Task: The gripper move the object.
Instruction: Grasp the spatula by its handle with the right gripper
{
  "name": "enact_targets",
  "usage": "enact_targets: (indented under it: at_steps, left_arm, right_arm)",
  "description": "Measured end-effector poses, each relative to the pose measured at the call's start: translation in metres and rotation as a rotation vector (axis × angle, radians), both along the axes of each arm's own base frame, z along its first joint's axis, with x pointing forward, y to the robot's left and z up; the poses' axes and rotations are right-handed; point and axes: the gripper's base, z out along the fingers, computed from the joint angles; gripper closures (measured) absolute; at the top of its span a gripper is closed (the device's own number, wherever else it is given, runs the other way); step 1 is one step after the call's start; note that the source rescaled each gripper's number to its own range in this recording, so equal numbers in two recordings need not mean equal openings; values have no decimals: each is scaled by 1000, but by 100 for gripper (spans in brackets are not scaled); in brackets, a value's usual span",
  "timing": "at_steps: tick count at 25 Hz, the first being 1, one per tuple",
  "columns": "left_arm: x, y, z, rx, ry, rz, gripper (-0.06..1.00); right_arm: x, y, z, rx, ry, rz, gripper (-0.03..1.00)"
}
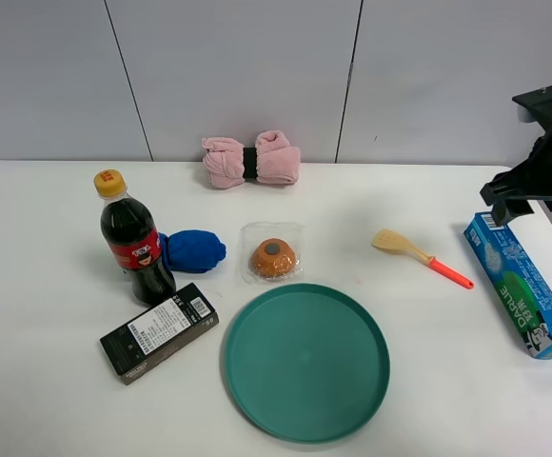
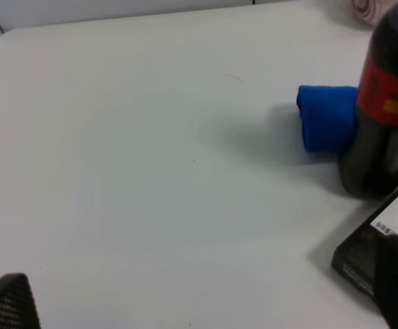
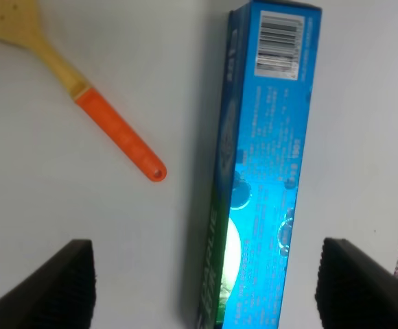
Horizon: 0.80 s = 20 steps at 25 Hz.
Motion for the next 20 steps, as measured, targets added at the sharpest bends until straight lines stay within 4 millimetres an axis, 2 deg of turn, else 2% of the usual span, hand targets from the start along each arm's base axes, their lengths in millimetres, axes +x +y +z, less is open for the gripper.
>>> enact_targets:
  at_steps: [13, 20]
  left_arm:
    - [0, 0, 0, 0, 0, 0, -6]
    - [0, 0, 0, 0, 0, 0, -6]
  right_arm:
    - [26, 9, -44, 7, 62, 81, 36]
    - [35, 14, -78, 9, 161, 187, 36]
